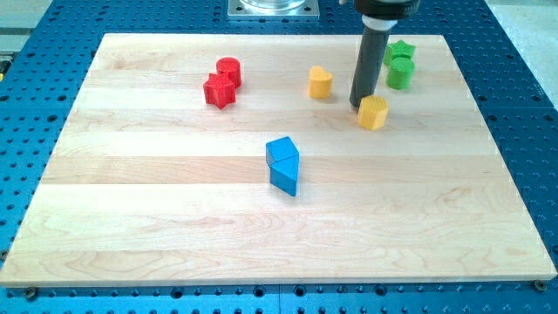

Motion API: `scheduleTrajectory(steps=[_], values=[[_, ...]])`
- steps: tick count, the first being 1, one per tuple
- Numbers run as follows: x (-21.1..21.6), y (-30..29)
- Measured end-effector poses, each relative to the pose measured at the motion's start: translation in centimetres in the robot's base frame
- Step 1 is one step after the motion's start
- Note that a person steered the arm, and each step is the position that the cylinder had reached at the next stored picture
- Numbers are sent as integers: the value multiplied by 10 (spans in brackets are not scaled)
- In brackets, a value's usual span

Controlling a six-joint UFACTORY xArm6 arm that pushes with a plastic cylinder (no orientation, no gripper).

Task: Push the hexagon at the bottom of the green circle

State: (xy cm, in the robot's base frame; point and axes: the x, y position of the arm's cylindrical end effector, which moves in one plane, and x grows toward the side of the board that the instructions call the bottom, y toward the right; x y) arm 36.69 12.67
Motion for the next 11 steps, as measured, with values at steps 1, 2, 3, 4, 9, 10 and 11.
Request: scheduleTrajectory(steps=[1, 2, 3, 4, 9, 10, 11], values=[[0, -4], [19, -38], [73, -47], [76, -19], [45, -48], [32, -3], [32, 43]])
